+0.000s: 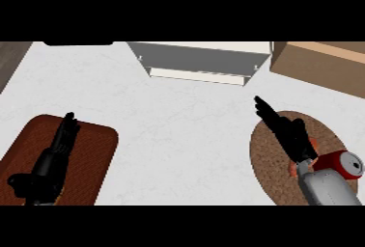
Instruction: Pick the sweet potato from the placemat and place it in the tiered shelf
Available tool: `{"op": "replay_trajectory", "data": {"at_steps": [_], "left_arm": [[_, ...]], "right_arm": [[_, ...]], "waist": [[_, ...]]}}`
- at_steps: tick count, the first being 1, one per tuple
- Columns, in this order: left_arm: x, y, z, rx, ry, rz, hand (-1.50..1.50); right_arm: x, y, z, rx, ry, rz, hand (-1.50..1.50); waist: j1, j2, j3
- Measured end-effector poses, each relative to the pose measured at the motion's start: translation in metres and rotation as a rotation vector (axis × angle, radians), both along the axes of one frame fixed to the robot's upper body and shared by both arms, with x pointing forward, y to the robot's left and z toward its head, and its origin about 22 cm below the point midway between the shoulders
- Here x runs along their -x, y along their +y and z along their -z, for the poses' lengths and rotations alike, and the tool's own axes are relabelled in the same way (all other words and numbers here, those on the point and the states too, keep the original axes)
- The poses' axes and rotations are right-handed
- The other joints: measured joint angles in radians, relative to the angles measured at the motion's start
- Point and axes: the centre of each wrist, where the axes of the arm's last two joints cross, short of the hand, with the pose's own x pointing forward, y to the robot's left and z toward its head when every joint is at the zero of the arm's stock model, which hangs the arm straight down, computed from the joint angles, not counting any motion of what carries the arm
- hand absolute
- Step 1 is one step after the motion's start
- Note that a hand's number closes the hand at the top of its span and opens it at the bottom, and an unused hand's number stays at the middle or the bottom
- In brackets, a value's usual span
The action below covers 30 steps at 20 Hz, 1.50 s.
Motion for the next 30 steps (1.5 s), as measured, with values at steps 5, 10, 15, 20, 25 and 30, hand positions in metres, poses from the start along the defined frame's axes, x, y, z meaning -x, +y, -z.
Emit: {"op": "replay_trajectory", "data": {"at_steps": [5,10,15,20,25,30], "left_arm": [[0.01,0.016,0.015,0.037,0.147,-0.096,0.0],[0.022,0.025,0.031,0.127,0.3,-0.177,0.0],[0.012,0.029,0.031,0.177,0.372,-0.145,0.0],[-0.004,0.024,0.027,0.188,0.404,-0.097,0.0],[-0.019,0.022,0.025,0.19,0.414,-0.07,0.0],[-0.027,0.018,0.022,0.186,0.417,-0.04,0.0]], "right_arm": [[0.015,-0.07,-0.019,0.097,-0.16,0.373,1.5],[0.066,-0.159,-0.005,0.281,-0.062,0.877,-1.5],[0.139,-0.176,0.008,0.242,-0.081,1.124,-1.5],[0.196,-0.165,-0.018,0.222,-0.096,1.064,-1.5],[0.212,-0.14,-0.062,0.21,-0.046,0.97,-1.5],[0.204,-0.116,-0.101,0.26,0.063,0.907,-1.5]], "waist": [[-0.066,-0.016,-0.005],[-0.143,-0.013,-0.01],[-0.1,-0.016,-0.006],[-0.054,-0.014,-0.006],[-0.021,-0.01,-0.005],[0.005,-0.006,-0.005]]}}
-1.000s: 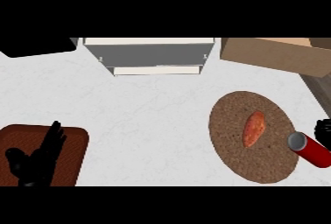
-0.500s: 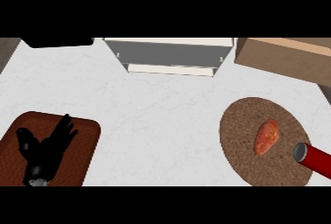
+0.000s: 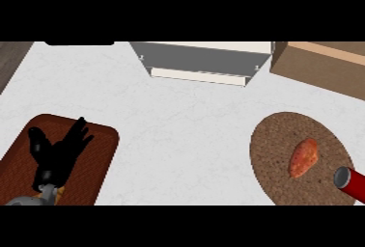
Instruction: Pick the sweet potato from the placemat and place it in the tiered shelf
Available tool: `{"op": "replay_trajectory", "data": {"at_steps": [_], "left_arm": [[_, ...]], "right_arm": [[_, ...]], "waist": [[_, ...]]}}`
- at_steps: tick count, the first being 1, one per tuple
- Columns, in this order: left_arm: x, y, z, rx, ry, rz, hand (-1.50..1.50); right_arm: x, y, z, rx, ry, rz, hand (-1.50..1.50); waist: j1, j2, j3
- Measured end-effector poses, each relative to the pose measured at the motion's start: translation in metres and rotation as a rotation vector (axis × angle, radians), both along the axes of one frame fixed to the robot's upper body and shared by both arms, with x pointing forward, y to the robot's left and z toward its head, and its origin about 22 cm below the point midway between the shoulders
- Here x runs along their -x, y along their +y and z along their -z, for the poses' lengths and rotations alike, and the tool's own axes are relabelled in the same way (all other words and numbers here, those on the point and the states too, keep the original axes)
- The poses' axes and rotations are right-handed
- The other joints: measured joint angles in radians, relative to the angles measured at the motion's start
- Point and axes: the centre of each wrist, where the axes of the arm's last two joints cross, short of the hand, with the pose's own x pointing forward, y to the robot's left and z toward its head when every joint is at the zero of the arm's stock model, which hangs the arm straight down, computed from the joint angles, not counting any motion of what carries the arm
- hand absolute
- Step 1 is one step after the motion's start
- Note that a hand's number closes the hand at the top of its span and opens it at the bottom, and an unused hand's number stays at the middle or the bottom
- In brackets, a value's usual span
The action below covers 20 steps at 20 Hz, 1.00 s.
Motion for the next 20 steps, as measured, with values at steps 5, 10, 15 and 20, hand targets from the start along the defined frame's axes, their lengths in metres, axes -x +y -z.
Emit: {"op": "replay_trajectory", "data": {"at_steps": [5,10,15,20], "left_arm": [[-0.009,-0.01,-0.002,0.006,0.001,0.025,0.0],[-0.016,-0.015,-0.002,0.003,0.001,0.036,0.0],[-0.017,-0.015,0.002,-0.004,-0.011,0.034,0.0],[-0.016,-0.014,0.004,0.0,-0.011,0.03,0.0]], "right_arm": [[-0.029,0.013,-0.027,0.011,0.105,0.072,-1.5],[-0.064,0.02,-0.035,0.067,0.191,0.11,-1.5],[-0.096,0.024,-0.026,0.082,0.26,0.101,-1.5],[-0.121,0.036,-0.012,0.088,0.331,0.061,-1.5]], "waist": [[0.025,0.005,0.0],[0.034,0.005,0.001],[0.036,0.004,0.002],[0.033,0.002,0.003]]}}
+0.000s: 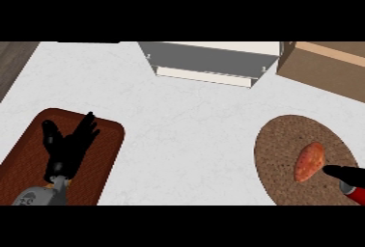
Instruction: Pick the sweet potato from the placemat and place it in the tiered shelf
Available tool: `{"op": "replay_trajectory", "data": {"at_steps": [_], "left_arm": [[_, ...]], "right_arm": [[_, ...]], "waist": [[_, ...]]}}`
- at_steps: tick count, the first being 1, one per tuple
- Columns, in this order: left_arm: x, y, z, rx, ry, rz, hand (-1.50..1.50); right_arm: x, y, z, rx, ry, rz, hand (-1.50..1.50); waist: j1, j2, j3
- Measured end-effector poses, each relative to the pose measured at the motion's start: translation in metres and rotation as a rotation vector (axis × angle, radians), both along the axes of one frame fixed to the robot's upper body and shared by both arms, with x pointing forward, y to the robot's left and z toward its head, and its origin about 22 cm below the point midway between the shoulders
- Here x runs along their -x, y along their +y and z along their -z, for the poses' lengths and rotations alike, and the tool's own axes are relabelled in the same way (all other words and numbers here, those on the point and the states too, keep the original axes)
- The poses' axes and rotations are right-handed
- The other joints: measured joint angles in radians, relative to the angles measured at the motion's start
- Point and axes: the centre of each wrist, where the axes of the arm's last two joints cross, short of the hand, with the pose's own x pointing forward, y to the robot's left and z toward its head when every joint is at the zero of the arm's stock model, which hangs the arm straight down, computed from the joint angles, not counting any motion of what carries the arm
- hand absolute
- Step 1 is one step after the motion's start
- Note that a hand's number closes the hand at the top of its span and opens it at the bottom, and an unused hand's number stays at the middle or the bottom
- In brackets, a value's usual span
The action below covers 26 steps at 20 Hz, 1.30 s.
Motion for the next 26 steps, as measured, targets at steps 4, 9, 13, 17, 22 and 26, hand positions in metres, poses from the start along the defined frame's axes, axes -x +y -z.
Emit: {"op": "replay_trajectory", "data": {"at_steps": [4,9,13,17,22,26], "left_arm": [[0.002,0.006,0.001,0.0,-0.001,0.0,0.0],[0.003,0.008,-0.003,-0.002,0.013,-0.009,0.0],[0.005,0.007,-0.002,-0.002,0.015,-0.012,0.0],[0.008,0.005,0.0,-0.003,0.006,-0.011,0.0],[0.007,0.009,-0.002,-0.002,0.008,-0.013,0.0],[0.007,0.007,-0.001,-0.003,0.007,-0.015,0.0]], "right_arm": [[-0.013,0.007,0.011,0.002,0.058,-0.013,-1.5],[-0.017,0.02,0.024,0.028,0.105,-0.013,-1.5],[-0.02,0.023,0.028,0.054,0.123,-0.006,-1.5],[-0.029,0.031,0.039,0.057,0.132,0.0,-1.5],[-0.034,0.038,0.055,0.067,0.157,0.017,-1.5],[-0.038,0.039,0.067,0.085,0.186,0.038,-1.5]], "waist": [[-0.005,-0.002,0.001],[-0.011,-0.003,-0.001],[-0.014,-0.004,0.0],[-0.014,-0.003,0.0],[-0.016,-0.003,0.0],[-0.017,-0.003,0.0]]}}
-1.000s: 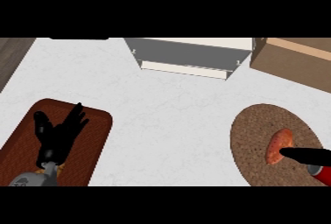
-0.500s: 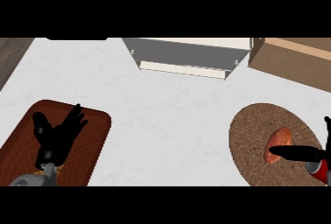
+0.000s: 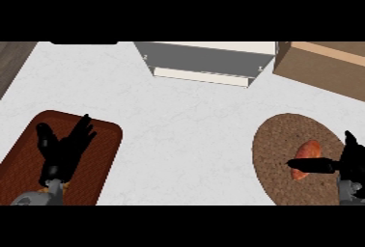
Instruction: Pick the sweet potato from the placemat and place it in the tiered shelf
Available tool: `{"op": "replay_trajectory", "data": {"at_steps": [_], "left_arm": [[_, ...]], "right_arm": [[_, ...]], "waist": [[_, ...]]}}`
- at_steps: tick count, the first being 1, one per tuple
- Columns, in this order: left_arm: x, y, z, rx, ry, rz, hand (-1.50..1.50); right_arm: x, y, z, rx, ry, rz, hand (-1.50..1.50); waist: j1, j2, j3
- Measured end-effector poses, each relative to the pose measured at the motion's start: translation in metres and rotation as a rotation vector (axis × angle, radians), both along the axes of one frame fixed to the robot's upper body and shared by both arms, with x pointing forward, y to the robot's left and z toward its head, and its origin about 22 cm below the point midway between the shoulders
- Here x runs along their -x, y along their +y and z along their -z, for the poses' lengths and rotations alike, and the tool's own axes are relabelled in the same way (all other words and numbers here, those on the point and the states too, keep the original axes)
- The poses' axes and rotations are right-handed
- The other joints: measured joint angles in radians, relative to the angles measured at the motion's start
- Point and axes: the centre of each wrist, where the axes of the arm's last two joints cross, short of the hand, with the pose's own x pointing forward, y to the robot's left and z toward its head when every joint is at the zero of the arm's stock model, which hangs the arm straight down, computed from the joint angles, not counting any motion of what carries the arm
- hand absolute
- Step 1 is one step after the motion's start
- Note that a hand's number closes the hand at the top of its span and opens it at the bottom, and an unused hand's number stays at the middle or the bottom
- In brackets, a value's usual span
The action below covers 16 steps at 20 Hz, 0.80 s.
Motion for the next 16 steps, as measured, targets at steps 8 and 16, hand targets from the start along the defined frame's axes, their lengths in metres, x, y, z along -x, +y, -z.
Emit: {"op": "replay_trajectory", "data": {"at_steps": [8,16], "left_arm": [[0.0,0.0,0.001,0.002,0.005,-0.004,0.0],[-0.003,-0.001,0.002,0.004,-0.005,-0.002,0.0]], "right_arm": [[-0.01,-0.005,0.02,0.034,0.031,0.038,-1.5],[-0.013,-0.008,0.035,0.033,0.017,0.056,-1.5]], "waist": [[-0.002,-0.001,0.001],[-0.004,-0.003,0.002]]}}
